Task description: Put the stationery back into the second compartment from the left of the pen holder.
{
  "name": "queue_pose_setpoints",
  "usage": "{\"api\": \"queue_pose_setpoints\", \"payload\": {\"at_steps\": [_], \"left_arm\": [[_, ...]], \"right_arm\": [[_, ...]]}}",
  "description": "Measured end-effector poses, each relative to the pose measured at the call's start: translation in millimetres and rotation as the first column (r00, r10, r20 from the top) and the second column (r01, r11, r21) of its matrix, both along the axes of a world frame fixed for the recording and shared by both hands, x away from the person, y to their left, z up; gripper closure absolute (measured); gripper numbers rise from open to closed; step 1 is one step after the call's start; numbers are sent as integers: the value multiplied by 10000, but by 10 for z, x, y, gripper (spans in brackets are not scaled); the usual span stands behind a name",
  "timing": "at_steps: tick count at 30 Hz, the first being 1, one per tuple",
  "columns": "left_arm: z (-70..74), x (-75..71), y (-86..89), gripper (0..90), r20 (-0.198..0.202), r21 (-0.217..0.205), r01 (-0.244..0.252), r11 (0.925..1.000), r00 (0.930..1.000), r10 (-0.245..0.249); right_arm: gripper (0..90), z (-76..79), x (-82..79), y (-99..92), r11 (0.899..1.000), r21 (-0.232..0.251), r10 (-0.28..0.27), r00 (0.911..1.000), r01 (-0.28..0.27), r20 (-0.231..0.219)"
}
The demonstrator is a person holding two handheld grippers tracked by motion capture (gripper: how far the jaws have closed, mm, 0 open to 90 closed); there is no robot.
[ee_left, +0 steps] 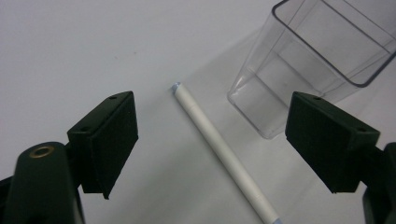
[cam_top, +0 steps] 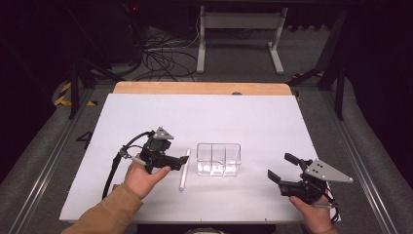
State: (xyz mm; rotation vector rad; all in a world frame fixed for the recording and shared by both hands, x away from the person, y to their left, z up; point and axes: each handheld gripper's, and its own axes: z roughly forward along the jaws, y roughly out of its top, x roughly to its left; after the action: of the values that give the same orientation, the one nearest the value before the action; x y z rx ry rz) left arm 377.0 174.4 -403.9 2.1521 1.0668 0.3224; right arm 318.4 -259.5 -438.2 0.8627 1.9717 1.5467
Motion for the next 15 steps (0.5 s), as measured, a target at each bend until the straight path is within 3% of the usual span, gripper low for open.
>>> {"api": "queue_pose_setpoints", "payload": {"at_steps": [7,15], "left_arm": [[-26,122,-21,174,-905,-200,-327,9993,9954,308],[-59,174,-42,215,-819,323,-728,9968,9938,752]], "right_arm": [[149,14,26,1,9999,6,138,9998,-138,-138],[166,50,8,-16,9997,44,240,9997,-240,-14]]}}
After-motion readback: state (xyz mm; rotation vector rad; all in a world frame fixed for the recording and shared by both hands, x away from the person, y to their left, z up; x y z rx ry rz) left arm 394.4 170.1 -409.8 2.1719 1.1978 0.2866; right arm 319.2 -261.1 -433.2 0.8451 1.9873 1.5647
